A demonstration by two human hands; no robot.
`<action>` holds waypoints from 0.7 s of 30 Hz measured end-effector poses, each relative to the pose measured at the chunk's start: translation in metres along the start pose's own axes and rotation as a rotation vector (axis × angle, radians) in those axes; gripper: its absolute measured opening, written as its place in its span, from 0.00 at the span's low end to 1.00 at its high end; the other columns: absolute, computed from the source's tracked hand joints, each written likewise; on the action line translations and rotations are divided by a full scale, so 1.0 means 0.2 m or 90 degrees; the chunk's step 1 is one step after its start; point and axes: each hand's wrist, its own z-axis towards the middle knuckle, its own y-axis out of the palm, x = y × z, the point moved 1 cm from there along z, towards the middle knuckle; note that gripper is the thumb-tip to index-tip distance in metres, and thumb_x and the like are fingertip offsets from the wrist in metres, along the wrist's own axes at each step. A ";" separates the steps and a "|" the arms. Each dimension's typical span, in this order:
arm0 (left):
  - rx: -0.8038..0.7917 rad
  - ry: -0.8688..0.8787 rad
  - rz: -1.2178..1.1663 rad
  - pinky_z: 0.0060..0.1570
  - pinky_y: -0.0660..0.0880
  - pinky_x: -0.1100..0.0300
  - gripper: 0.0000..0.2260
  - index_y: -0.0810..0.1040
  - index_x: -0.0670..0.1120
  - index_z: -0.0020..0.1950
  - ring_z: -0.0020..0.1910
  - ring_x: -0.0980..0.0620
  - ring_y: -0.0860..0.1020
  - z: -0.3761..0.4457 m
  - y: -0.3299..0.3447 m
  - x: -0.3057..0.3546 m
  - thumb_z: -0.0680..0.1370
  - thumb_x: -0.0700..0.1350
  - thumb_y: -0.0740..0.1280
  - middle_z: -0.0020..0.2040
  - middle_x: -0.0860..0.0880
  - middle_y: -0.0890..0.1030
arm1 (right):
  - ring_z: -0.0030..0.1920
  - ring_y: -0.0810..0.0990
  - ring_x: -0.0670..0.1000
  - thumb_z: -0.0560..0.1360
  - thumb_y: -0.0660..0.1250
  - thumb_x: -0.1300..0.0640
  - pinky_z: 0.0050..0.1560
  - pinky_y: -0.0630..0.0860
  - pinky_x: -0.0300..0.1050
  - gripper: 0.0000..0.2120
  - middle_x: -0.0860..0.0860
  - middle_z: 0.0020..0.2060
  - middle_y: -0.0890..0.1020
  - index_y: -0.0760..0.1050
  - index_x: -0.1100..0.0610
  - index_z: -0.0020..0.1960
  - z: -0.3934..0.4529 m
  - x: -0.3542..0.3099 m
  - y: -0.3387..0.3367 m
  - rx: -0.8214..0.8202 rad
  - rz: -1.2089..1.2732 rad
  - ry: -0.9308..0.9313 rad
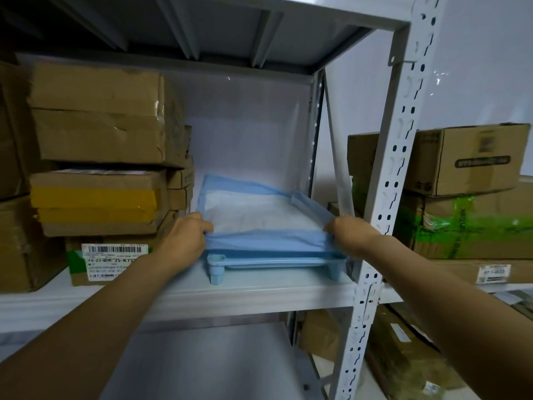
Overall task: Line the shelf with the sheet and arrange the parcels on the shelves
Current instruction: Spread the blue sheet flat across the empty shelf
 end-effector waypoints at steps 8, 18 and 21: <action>-0.286 -0.086 -0.027 0.32 0.67 0.63 0.10 0.72 0.46 0.32 0.35 0.51 0.71 0.00 -0.05 -0.03 0.72 0.37 0.63 0.33 0.48 0.71 | 0.54 0.79 0.56 0.74 0.64 0.58 0.59 0.76 0.48 0.13 0.55 0.52 0.82 0.80 0.59 0.56 0.02 0.01 -0.02 -0.204 -0.005 0.012; -0.410 0.056 0.050 0.66 0.67 0.53 0.23 0.73 0.56 0.65 0.63 0.49 0.68 0.06 0.01 0.00 0.71 0.59 0.70 0.63 0.51 0.69 | 0.73 0.61 0.57 0.74 0.63 0.37 0.72 0.57 0.58 0.33 0.50 0.73 0.64 0.58 0.44 0.75 0.08 -0.08 0.04 -0.301 -0.015 -0.047; -0.369 0.108 0.120 0.60 0.70 0.52 0.23 0.72 0.57 0.58 0.59 0.50 0.67 0.07 0.06 0.00 0.67 0.59 0.73 0.57 0.52 0.70 | 0.68 0.67 0.55 0.71 0.70 0.44 0.67 0.64 0.51 0.35 0.51 0.69 0.68 0.60 0.45 0.74 0.09 -0.08 0.04 -0.350 -0.059 -0.027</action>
